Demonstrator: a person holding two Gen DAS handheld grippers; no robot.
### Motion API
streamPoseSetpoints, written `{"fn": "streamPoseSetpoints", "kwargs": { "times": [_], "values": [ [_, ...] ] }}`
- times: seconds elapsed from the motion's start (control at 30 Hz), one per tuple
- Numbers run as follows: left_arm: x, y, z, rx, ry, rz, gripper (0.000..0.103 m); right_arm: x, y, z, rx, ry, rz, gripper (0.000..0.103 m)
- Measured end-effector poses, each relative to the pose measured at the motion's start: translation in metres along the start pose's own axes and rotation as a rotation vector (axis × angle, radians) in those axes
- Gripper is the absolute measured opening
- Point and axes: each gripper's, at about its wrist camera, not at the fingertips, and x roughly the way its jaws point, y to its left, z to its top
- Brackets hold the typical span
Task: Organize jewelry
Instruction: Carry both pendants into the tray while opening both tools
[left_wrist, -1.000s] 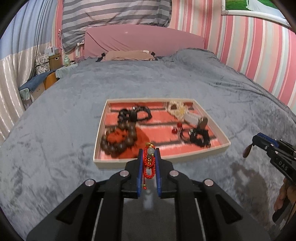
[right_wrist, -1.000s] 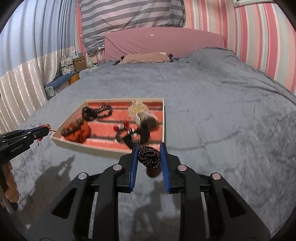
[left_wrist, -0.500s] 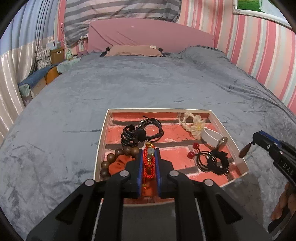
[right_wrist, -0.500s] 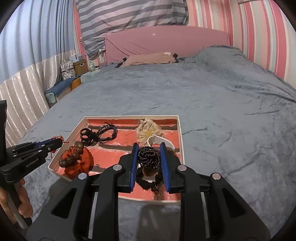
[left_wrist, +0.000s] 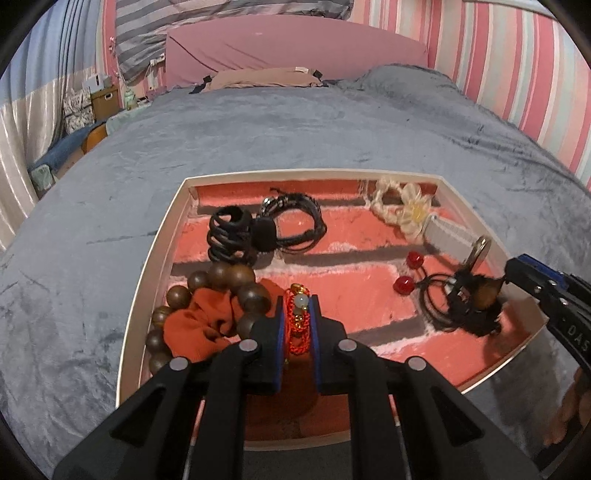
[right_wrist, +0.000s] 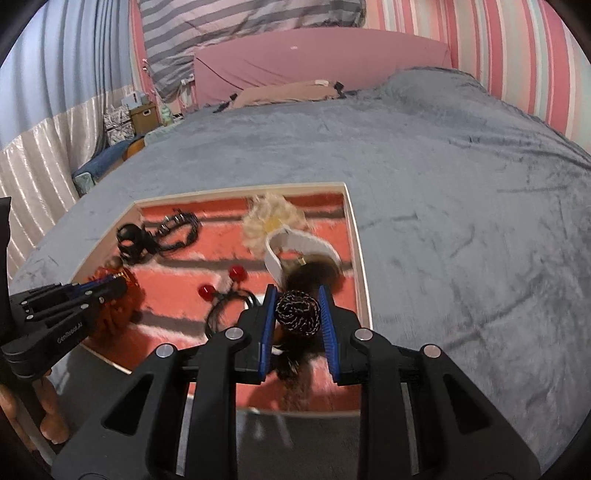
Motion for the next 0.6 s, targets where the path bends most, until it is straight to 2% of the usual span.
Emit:
{"fn": "streamPoseSetpoints", "kwargs": {
  "times": [0.17, 0.47, 0.53, 0.6],
  "values": [
    [0.003, -0.010, -0.008, 0.046, -0.014, 0.045, 0.013, 0.006, 0.000, -0.013, -0.004, 0.033, -0.034, 0.024],
    [0.006, -0.011, -0.008, 0.045, -0.012, 0.064, 0.015, 0.022, 0.007, -0.014, -0.033, 0.078, -0.051, 0.024],
    [0.004, -0.011, -0.008, 0.042, -0.014, 0.060, 0.020, 0.022, 0.006, -0.014, -0.031, 0.077, -0.052, 0.025],
    [-0.002, -0.013, -0.009, 0.047, -0.024, 0.061, 0.034, 0.022, 0.005, -0.014, -0.024, 0.086, -0.044, 0.027]
  ]
}}
